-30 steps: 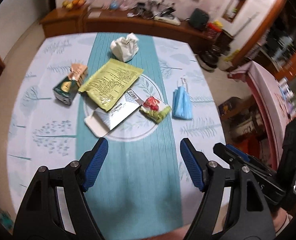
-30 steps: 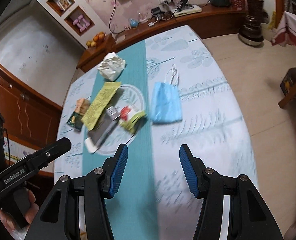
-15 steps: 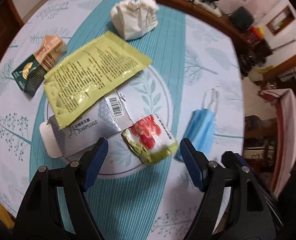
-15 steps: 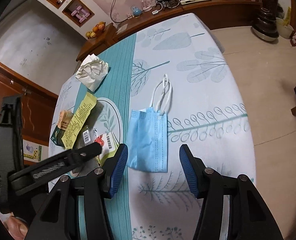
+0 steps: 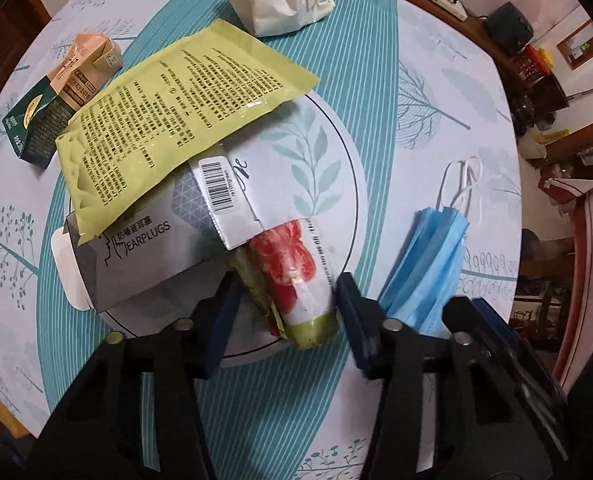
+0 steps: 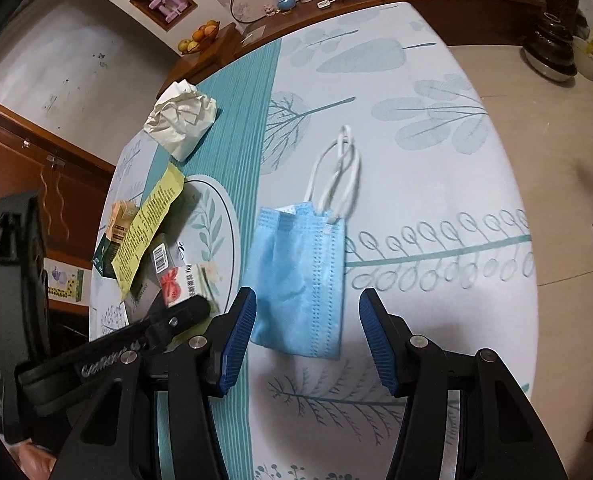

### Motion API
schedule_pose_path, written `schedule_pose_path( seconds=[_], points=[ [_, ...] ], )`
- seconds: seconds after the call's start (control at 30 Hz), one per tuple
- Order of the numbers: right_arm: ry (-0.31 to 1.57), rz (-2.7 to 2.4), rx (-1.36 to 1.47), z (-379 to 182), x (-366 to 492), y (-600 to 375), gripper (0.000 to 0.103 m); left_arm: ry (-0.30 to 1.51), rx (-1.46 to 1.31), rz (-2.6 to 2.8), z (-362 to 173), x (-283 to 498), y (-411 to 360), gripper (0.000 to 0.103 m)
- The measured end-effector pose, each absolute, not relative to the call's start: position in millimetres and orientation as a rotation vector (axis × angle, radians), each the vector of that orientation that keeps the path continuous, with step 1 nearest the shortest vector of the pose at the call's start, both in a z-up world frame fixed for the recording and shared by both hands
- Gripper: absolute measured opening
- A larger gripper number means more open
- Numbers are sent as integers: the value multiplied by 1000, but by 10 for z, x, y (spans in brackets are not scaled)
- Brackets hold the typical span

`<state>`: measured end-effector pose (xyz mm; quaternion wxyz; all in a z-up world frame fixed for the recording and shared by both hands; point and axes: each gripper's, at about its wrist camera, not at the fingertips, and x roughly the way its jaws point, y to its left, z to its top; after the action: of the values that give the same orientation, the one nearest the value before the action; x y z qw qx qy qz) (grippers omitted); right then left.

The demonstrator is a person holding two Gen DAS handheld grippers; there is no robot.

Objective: Collect trash
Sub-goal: 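Grasp the red-and-green snack packet with the left tool while the right tool grasps the blue face mask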

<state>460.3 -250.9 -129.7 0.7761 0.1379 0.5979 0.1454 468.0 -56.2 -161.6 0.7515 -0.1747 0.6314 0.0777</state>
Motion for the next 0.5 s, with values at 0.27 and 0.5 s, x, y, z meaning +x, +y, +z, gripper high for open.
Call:
schedule_pose_path(
  seconds=[0.27, 0.5],
  points=[
    [1285, 280, 188, -1359, 4655, -2227, 55, 1349, -430, 121, -1592, 4539, -405, 20],
    [1235, 241, -46, -1355, 4540, -1945, 36, 1323, -479, 103, -1494, 4365, -213, 19]
  ],
)
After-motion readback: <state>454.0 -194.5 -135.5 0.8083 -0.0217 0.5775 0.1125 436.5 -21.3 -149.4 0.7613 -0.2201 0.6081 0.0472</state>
